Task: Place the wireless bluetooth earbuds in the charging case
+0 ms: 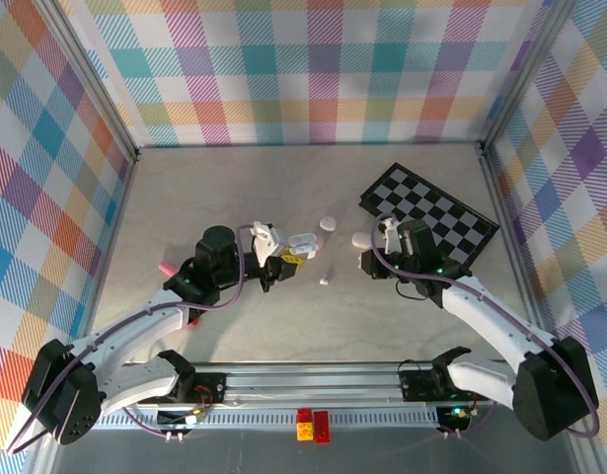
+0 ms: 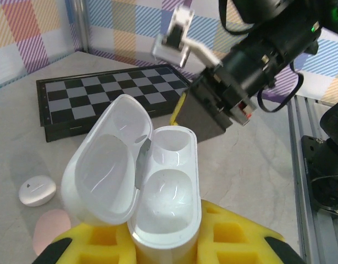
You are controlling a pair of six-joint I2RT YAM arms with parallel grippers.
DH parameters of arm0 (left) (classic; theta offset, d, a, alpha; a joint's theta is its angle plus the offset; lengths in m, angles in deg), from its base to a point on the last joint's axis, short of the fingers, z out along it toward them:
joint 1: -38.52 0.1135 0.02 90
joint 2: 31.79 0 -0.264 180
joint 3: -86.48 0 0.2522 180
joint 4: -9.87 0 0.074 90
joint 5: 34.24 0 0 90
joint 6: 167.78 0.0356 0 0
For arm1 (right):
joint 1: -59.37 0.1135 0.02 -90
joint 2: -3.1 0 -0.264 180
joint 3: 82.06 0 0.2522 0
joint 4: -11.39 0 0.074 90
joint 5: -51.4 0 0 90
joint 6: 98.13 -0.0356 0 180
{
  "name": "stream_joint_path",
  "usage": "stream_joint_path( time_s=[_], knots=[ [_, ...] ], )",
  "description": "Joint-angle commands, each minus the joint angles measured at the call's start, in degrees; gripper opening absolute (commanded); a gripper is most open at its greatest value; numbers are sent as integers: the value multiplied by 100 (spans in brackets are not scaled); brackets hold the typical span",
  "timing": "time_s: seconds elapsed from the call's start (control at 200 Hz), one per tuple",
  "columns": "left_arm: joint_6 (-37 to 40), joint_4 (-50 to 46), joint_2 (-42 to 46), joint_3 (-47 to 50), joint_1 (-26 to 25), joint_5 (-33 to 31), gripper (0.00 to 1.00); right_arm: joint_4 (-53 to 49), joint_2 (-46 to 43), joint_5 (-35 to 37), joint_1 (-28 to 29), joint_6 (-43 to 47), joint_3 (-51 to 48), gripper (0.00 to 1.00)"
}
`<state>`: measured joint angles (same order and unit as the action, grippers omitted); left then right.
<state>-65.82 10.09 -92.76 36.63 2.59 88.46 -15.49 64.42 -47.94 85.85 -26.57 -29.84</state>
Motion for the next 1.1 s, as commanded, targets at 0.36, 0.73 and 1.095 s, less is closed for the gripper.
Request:
stream_joint_path(
  time_s=[0.36, 0.73, 1.095],
  knots=[
    [77, -208, -397, -511, -54, 629, 0, -720, -463, 313, 1052, 1962, 1649, 20],
    [268, -857, -423, -778, -53, 949, 0, -832, -223, 225, 1791, 2654, 2093, 20],
    [258, -1003, -412, -873, -55, 1218, 0, -762, -68, 179, 1966, 2725, 2061, 21]
  ],
)
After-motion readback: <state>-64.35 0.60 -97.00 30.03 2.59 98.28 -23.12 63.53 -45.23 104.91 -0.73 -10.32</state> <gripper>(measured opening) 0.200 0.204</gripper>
